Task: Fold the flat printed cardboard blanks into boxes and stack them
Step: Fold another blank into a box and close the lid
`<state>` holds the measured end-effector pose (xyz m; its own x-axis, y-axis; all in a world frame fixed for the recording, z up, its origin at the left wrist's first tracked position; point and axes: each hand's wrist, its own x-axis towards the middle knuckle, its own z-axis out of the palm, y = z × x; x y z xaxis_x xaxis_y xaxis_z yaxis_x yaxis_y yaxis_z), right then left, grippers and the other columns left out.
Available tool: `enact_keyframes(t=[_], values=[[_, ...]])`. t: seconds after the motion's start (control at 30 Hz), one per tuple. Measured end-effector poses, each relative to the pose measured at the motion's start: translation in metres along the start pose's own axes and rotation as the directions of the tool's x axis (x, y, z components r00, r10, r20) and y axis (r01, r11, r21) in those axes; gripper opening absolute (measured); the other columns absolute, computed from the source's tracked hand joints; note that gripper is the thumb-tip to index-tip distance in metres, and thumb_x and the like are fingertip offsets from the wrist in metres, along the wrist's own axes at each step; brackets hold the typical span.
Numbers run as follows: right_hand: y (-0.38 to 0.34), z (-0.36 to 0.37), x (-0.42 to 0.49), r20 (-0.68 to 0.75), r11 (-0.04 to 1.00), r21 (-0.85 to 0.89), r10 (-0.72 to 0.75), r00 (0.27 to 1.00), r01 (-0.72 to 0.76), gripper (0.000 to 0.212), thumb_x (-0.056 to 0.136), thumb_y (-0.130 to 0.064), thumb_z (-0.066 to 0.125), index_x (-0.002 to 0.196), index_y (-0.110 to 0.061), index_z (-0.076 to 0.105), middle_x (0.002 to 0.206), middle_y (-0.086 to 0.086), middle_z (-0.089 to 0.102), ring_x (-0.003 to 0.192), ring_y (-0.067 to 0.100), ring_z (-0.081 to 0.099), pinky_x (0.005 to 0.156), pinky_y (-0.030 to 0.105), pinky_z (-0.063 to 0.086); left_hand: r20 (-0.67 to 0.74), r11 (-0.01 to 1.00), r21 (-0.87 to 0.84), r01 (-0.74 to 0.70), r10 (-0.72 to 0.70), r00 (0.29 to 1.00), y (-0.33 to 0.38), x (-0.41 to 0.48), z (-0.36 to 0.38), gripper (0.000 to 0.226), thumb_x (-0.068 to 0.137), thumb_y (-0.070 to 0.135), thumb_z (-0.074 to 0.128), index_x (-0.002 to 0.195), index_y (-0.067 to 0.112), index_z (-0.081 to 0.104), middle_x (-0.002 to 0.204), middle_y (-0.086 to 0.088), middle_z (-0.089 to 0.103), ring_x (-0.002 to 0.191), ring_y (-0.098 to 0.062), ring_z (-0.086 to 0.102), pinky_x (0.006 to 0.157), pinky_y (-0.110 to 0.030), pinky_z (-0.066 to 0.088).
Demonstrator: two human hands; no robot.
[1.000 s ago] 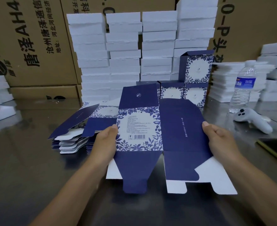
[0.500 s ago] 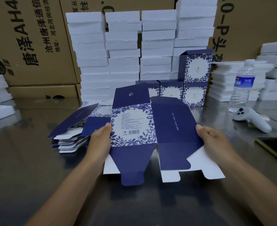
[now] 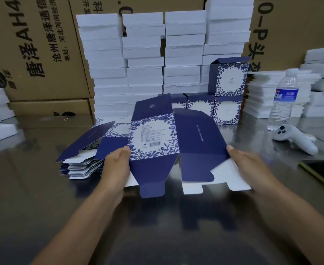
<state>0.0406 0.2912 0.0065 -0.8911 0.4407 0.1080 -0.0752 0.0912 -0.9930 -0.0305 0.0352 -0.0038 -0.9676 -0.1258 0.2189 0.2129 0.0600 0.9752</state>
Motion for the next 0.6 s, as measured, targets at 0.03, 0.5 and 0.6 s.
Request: enact_keyframes(t=[0.03, 0.5, 0.6], values=[[0.001, 0.0, 0.0, 0.005, 1.0, -0.03, -0.007, 1.0, 0.007, 0.038, 0.096, -0.023, 0.052, 0.062, -0.008, 0.059, 0.042, -0.001, 0.057, 0.032, 0.01, 0.051, 0.032, 0.011, 0.034, -0.004, 1.0, -0.006, -0.002, 0.002, 1.0, -0.001, 0.001, -0.001, 0.024, 0.101, 0.022, 0.04, 0.078, 0.017, 0.048, 0.073, 0.006, 0.047, 0.066, -0.011, 0.042, 0.056, -0.022, 0.032], [0.012, -0.002, 0.011, -0.088, 0.995, -0.098, -0.042, 0.995, 0.034, 0.039, 0.096, -0.026, 0.051, 0.08, 0.008, 0.057, 0.071, 0.014, 0.046, 0.064, 0.023, 0.04, 0.057, 0.03, 0.034, 0.051, 0.998, 0.043, 0.049, -0.051, 0.997, 0.004, -0.002, 0.002, 0.043, 0.099, 0.032, 0.045, 0.085, -0.004, 0.063, 0.077, -0.003, 0.063, 0.071, -0.016, 0.054, 0.066, -0.027, 0.039], [0.013, 0.0, 0.011, -0.067, 0.993, -0.112, -0.034, 0.997, 0.026, 0.037, 0.095, -0.024, 0.053, 0.074, 0.007, 0.056, 0.065, 0.014, 0.052, 0.043, 0.016, 0.047, 0.039, 0.015, 0.037, 0.051, 0.997, -0.001, 0.073, -0.073, 0.996, 0.004, -0.002, -0.003, 0.043, 0.098, 0.033, 0.045, 0.093, -0.007, 0.06, 0.08, -0.008, 0.063, 0.075, -0.019, 0.055, 0.073, -0.034, 0.038]])
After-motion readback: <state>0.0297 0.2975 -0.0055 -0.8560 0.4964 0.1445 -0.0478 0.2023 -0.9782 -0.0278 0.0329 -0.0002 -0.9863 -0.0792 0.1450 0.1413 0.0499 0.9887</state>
